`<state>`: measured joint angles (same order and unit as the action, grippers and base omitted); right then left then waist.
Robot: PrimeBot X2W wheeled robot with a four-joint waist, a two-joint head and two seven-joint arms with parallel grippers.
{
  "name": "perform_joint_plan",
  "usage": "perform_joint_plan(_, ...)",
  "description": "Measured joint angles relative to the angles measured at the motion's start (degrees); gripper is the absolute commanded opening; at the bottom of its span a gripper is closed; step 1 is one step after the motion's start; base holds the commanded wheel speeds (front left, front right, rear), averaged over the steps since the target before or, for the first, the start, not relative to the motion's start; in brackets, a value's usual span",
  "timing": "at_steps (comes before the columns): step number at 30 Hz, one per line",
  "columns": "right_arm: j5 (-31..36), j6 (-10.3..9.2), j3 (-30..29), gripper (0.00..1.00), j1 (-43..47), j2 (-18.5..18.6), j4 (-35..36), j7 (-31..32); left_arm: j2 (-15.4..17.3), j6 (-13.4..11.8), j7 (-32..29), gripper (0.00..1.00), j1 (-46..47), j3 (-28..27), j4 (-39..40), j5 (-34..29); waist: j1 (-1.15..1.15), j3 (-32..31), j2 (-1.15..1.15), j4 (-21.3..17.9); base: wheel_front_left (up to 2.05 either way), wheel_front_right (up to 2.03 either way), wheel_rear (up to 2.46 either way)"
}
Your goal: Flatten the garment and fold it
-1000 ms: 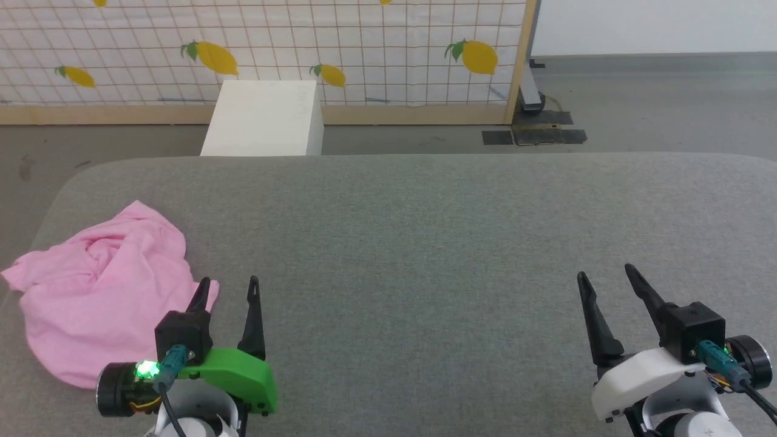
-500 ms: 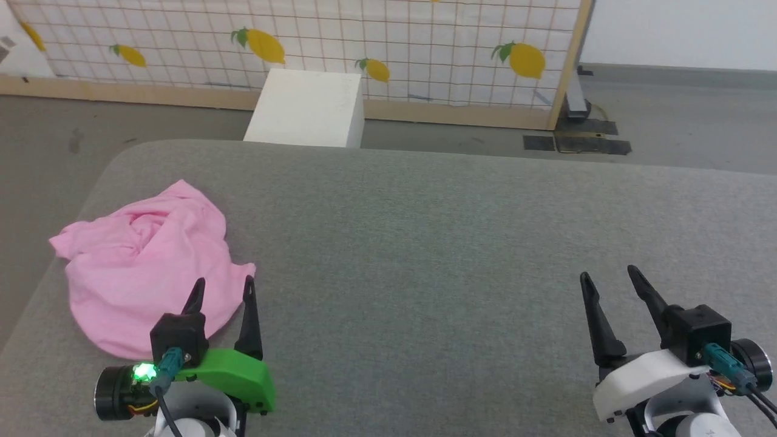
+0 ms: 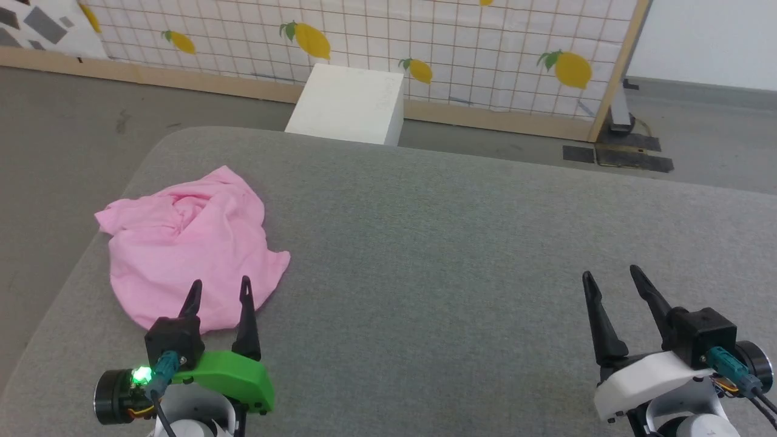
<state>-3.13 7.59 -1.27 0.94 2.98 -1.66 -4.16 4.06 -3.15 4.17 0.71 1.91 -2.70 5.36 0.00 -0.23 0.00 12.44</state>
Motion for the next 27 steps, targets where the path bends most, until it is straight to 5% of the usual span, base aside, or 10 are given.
perform_joint_plan(27,-1.53,0.00,-0.16,1.00,-0.01,-0.01,-1.05,-2.93,1.15,-2.91,2.58,1.00,0.00,1.48,-0.82,3.33,0.00,0.06,0.00,7.69,0.00,0.00,0.00)
